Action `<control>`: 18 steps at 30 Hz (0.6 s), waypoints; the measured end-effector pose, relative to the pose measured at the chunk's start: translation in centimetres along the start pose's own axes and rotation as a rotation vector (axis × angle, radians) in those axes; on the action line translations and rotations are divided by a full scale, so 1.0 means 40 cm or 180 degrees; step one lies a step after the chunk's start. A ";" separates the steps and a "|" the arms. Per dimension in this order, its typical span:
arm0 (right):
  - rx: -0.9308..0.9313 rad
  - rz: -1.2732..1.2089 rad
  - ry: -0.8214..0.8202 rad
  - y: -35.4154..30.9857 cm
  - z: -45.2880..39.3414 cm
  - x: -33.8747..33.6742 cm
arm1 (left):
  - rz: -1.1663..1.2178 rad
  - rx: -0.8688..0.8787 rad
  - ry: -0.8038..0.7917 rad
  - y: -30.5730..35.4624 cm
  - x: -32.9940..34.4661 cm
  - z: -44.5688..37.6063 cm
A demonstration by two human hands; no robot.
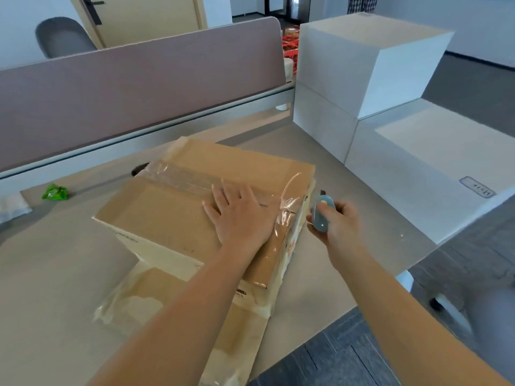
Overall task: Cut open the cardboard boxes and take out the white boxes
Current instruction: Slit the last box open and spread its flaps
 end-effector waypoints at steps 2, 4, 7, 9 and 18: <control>0.0142 -0.0074 0.0020 0.003 0.012 -0.017 | 0.0160 0.0270 -0.0016 0.026 0.005 0.015; 0.0144 -0.0033 -0.0049 0.008 0.023 -0.023 | 0.0186 0.0657 -0.0029 0.036 0.006 0.016; 0.0172 0.0104 -0.0196 0.011 0.044 -0.013 | -0.0028 0.1400 -0.0040 0.041 -0.014 0.009; 0.0183 0.0102 -0.0233 0.017 0.053 -0.006 | -0.0331 0.1758 -0.0239 0.040 -0.020 0.005; 0.0127 -0.0079 -0.0061 0.012 0.054 0.014 | -0.1222 0.2166 -0.0341 0.026 0.011 -0.021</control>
Point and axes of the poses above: each hand's wrist, its own z-axis away from the middle knuckle, its own x-axis out of the palm, y = z × x, the point moved 6 cm from there along -z, towards the middle knuckle, and after that the axes turned 14 degrees about -x, right-handed, at the moved point
